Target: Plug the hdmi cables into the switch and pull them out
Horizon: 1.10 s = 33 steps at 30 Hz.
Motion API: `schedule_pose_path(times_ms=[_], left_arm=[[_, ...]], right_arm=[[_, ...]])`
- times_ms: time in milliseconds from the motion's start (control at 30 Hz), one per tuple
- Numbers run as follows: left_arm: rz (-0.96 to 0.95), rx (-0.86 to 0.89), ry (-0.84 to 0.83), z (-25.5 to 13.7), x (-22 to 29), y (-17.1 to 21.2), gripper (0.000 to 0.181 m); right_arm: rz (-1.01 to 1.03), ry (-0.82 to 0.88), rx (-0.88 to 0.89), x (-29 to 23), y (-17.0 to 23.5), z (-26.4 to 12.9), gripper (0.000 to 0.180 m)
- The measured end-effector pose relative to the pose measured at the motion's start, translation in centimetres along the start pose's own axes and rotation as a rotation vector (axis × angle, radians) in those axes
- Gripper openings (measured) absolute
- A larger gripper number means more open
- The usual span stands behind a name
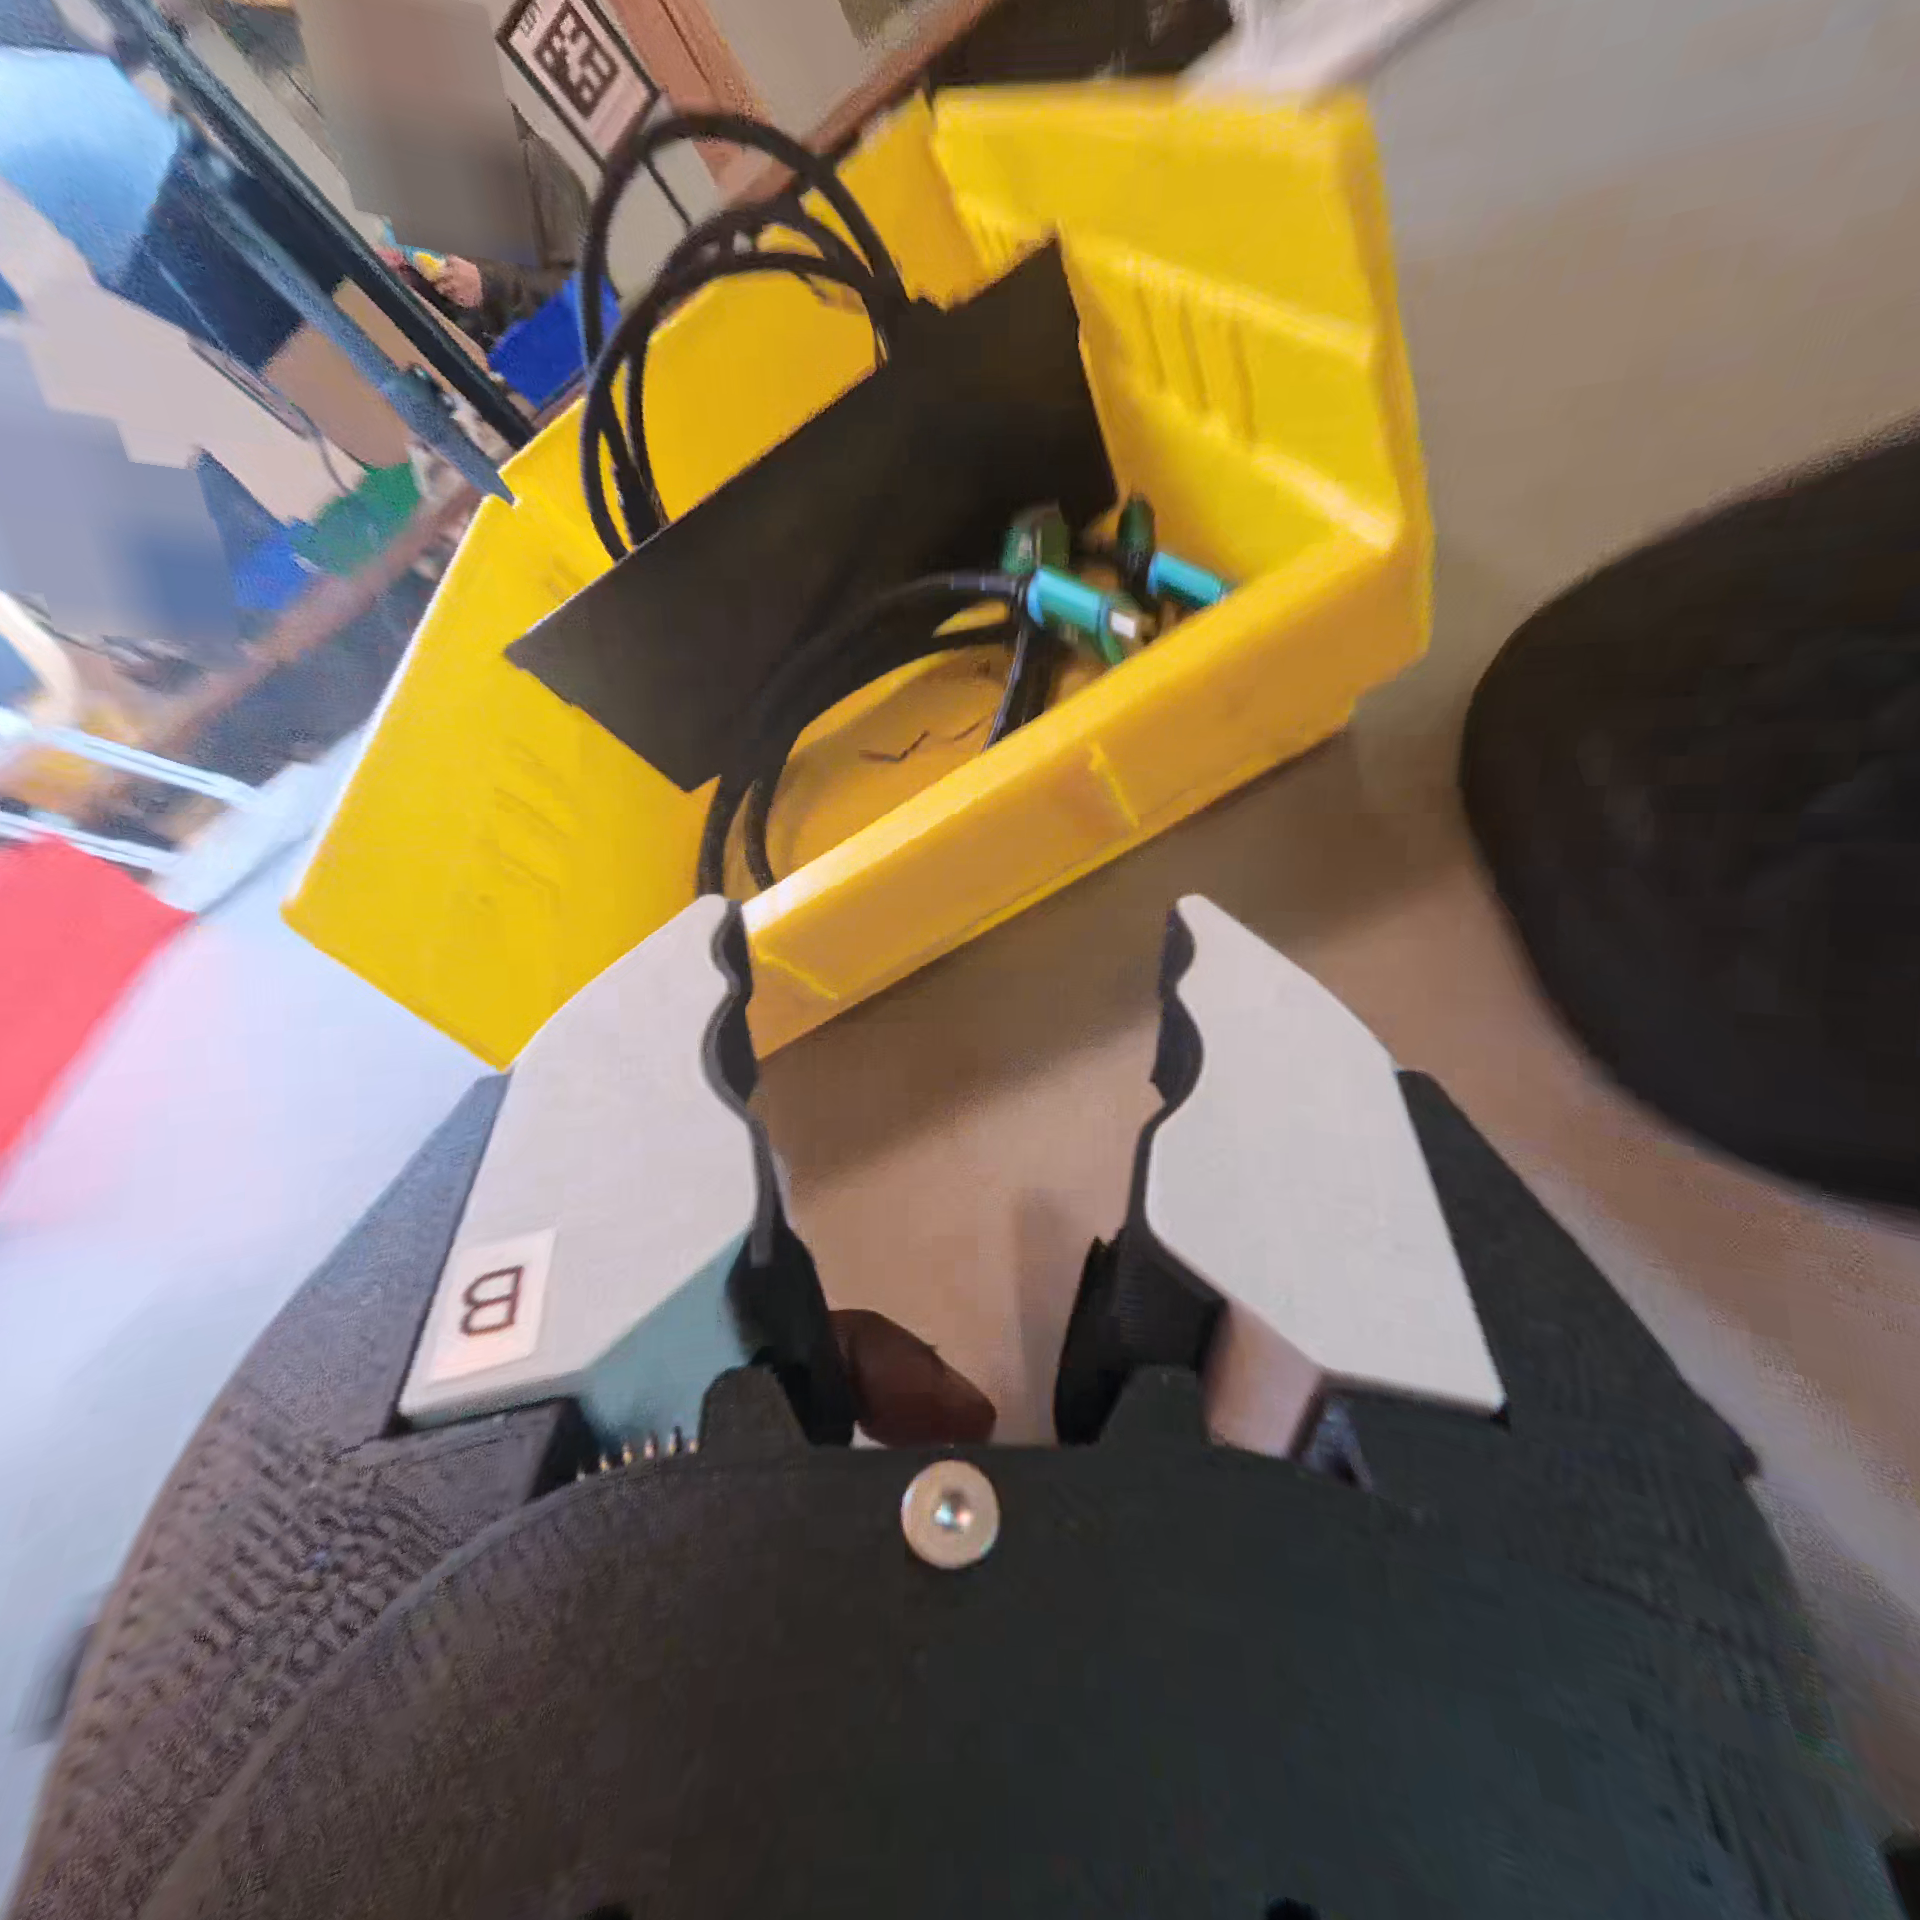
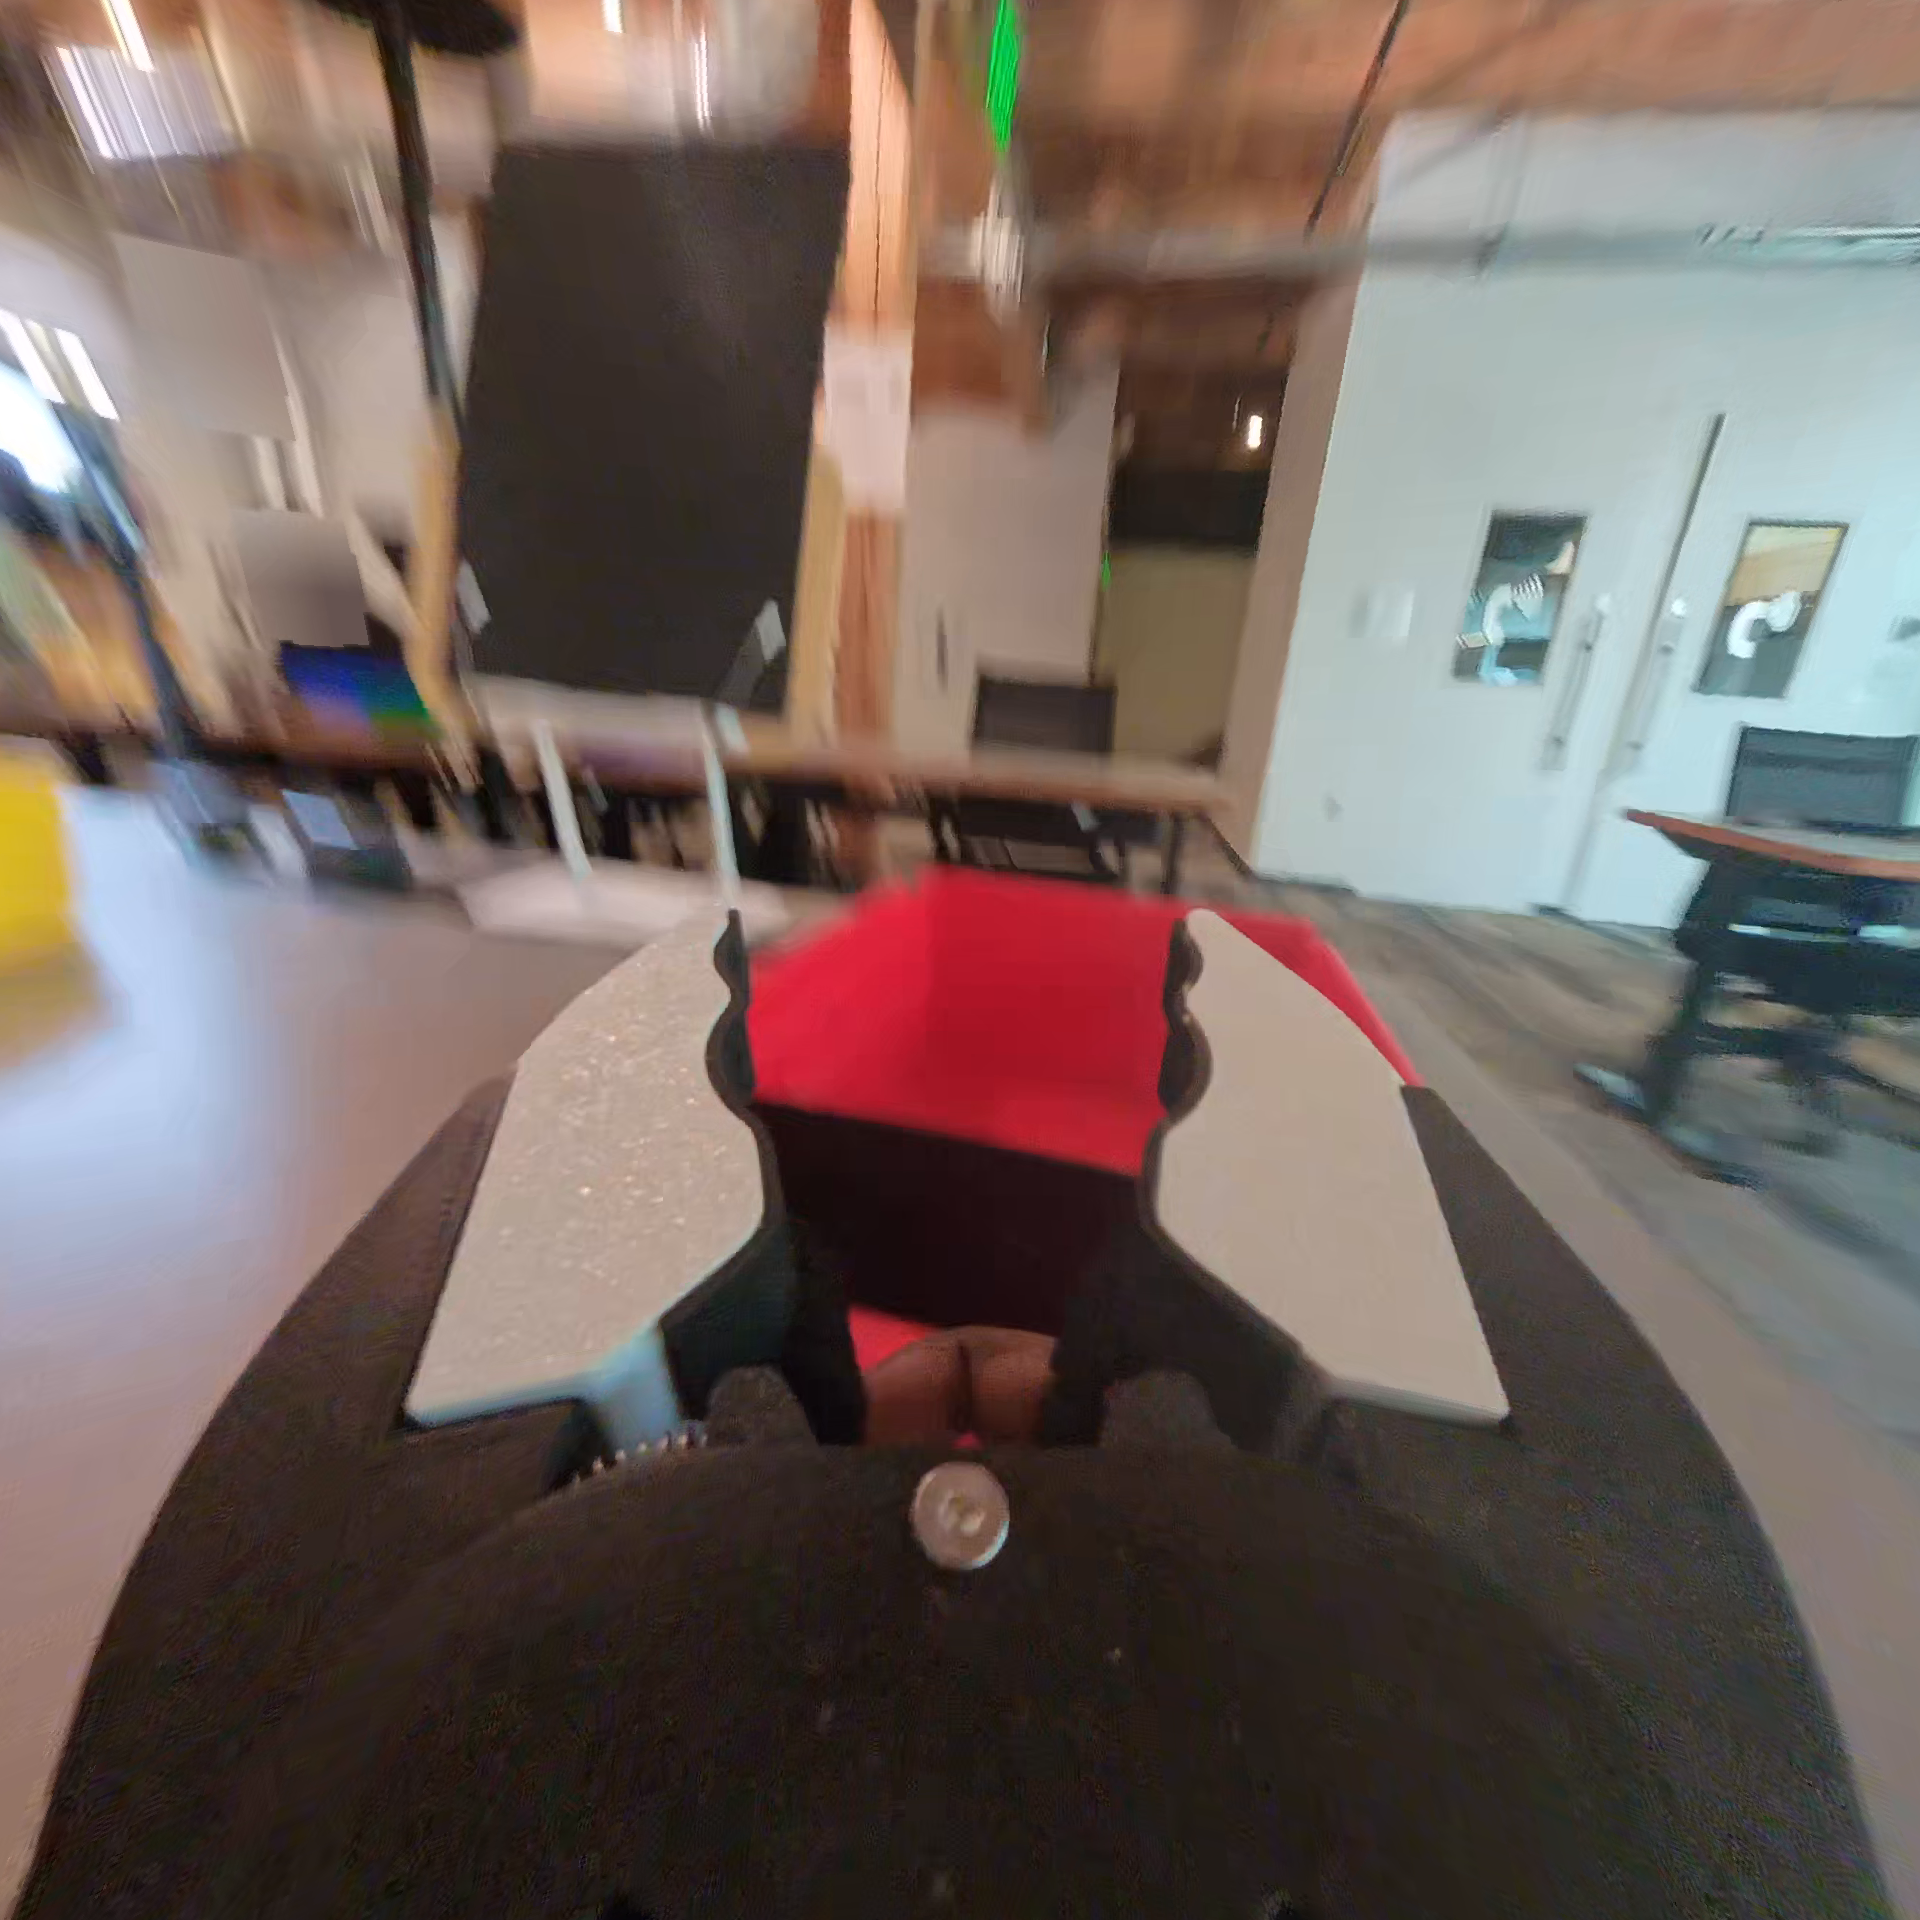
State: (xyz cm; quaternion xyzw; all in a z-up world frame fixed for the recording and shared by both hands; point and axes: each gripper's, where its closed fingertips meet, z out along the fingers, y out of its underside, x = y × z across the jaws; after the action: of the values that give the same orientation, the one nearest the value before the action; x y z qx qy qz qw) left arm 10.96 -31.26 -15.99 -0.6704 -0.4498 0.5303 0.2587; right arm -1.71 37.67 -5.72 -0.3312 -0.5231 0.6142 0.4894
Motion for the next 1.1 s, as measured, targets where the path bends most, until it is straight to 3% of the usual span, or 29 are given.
schedule_pose_path(times_ms=[100, 167, 233, 300, 400, 500, 567, 633, 733, 833, 900, 1033, 1100], left_arm=[[-0.440, 0.274, 0.115, -2.3, -0.3, -4.0, 0.094], [-0.740, 0.452, 0.159, -3.2, -1.6, -6.0, 0.094], [-0.878, 0.522, 0.176, -2.9, -2.0, -6.3, 0.096], [-0.918, 0.472, 0.179, -1.6, -1.3, -5.5, 0.101], [-1.058, 0.375, 0.188, -0.1, -0.9, -4.4, 0.094], [-1.055, 0.353, 0.240, 0.0, -0.3, -4.5, 0.094], [-1.019, 0.378, 0.192, -0.2, -0.7, -4.7, 0.094], [-0.977, 0.366, 0.132, -0.2, -1.0, -4.5, 0.095], [-0.942, 0.368, 0.198, -0.3, 0.2, -5.3, 0.112], [-0.959, 0.383, 0.305, -0.5, 1.5, -6.1, 0.133], [-0.950, 0.404, 0.351, -0.8, 2.0, -6.5, 0.144], [-0.970, 0.349, 0.355, -0.5, 2.5, -6.3, 0.145], [-0.950, 0.352, 0.398, -0.8, 3.3, -6.8, 0.145]], right_arm=[[0.340, -0.081, 0.283, -1.6, -4.0, 0.1, 0.085], [0.508, -0.154, 0.296, -3.7, -3.0, 1.4, 0.091], [0.611, -0.254, 0.066, -7.5, 1.0, 3.8, 0.092], [0.604, -0.369, -0.239, -11.3, 4.7, 5.0, 0.101], [0.653, -0.402, -0.311, -11.7, 5.5, 5.4, 0.081], [0.738, -0.420, -0.202, -10.4, 4.0, 4.9, 0.047], [0.747, -0.439, -0.159, -10.1, 3.3, 4.6, 0.041], [0.705, -0.498, -0.178, -11.0, 3.2, 4.3, 0.050], [0.613, -0.544, -0.183, -12.2, 3.0, 4.0, 0.064], [0.591, -0.557, -0.182, -12.5, 2.8, 4.0, 0.100], [0.583, -0.563, -0.182, -12.6, 2.8, 3.9, 0.100], [0.549, -0.582, -0.193, -13.4, 2.8, 3.8, 0.121], [0.549, -0.593, -0.193, -13.6, 2.8, 3.7, 0.123]])
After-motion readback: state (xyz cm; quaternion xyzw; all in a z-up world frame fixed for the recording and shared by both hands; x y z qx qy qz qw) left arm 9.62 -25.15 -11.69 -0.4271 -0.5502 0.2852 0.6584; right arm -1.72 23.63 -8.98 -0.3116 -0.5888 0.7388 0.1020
